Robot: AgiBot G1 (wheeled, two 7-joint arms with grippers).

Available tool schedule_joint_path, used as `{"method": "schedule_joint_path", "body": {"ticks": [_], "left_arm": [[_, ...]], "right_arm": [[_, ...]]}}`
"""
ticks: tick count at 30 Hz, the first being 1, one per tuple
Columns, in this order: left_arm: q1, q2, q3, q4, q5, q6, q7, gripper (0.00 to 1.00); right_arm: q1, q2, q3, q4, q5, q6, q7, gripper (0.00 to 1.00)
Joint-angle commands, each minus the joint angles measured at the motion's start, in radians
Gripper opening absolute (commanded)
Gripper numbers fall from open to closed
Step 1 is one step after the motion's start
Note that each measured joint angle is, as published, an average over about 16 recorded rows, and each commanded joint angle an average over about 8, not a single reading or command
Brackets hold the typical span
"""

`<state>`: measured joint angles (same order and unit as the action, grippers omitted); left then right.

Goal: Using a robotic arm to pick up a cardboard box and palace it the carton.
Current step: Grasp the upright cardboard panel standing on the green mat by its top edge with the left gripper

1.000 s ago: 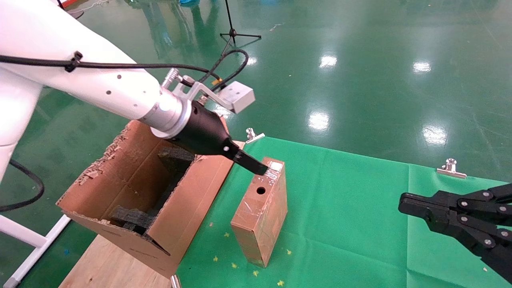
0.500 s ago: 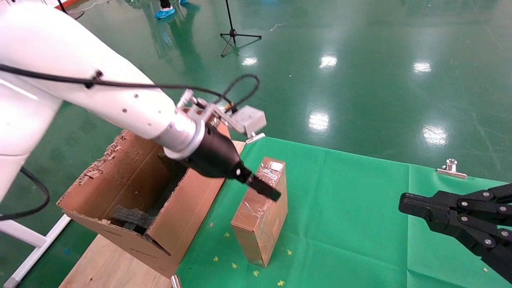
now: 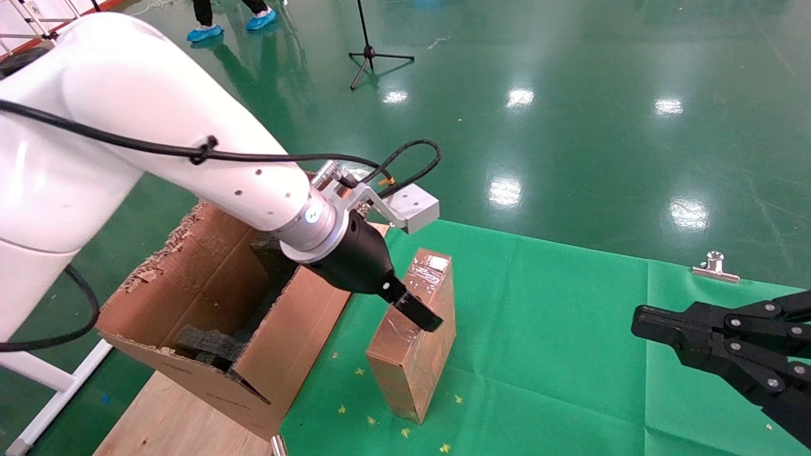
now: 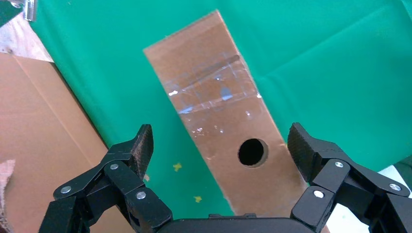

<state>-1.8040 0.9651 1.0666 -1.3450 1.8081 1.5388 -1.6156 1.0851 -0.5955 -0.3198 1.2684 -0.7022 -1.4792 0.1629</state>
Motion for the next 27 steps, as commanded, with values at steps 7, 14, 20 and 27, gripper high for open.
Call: {"method": "schedule_joint_path", "body": {"ticks": [7,14,20,27], "left_arm": [[-0.012,0.01,0.019,-0.001,0.023,0.001,0.011,0.19],[-0.007,0.005,0.011,-0.001,0.014,0.002,0.006,0.0],[-0.005,0.003,0.006,-0.001,0.009,0.001,0.003,0.0],[-0.003,0.002,0.003,-0.001,0.006,0.001,0.001,0.0]], "right_arm": [[0.0,0.0,0.0,0.0,0.0,0.0,0.0,1.0],[0.0,0.0,0.0,0.0,0.0,0.0,0.0,1.0],[0.0,0.0,0.0,0.0,0.0,0.0,0.0,1.0],[0.0,0.0,0.0,0.0,0.0,0.0,0.0,1.0]]}}
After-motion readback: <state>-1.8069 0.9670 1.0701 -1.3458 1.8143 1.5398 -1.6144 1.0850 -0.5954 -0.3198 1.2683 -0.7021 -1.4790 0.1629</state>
